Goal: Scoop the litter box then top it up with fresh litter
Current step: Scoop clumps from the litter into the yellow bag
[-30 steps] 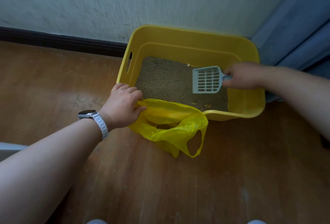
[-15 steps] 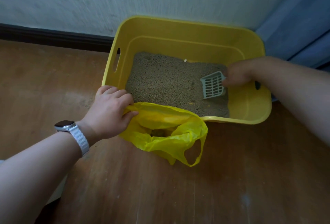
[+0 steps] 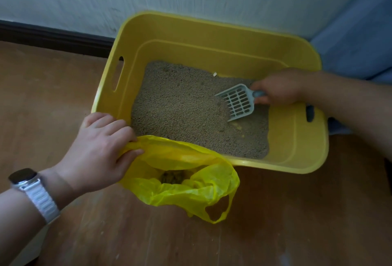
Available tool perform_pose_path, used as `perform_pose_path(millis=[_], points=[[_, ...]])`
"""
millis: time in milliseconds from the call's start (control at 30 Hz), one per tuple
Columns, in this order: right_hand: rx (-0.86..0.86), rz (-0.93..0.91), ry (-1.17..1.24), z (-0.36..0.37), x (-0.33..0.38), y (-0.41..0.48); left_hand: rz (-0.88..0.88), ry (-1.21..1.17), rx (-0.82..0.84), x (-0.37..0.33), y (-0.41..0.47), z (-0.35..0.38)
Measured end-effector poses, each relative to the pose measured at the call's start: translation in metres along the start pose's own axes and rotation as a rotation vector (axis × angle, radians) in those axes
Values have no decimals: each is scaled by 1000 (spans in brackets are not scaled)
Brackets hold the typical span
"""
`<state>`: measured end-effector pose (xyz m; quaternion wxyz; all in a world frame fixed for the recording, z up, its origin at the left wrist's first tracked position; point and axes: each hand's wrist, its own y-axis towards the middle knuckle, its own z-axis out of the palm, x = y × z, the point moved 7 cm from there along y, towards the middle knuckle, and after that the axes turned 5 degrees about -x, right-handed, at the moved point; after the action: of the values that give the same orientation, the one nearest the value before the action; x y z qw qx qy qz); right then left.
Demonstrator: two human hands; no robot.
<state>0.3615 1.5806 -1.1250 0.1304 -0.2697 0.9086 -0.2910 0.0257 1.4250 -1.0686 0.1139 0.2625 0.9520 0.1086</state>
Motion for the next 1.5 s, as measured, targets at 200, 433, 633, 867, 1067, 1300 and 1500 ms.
perform_pose_path(millis=[200,433,633,867,1067,1300,1500], points=[[-18,-186,-9,-4,6,28,-10,-1,15,1,0,3],[-80,-386,-89,-9,19,51,-26,16,35,3,0,4],[-108,-457,-99,-12,24,68,-32,30,43,3,1,3],[-117,-501,-154,-12,61,75,-46,57,59,13,-7,-1],[-150,-579,-165,-5,100,64,-15,53,64,4,-6,3],[-145,-558,-113,-3,112,54,-10,62,37,-3,3,-1],[-132,-492,31,9,113,54,-11,65,39,-4,3,0]])
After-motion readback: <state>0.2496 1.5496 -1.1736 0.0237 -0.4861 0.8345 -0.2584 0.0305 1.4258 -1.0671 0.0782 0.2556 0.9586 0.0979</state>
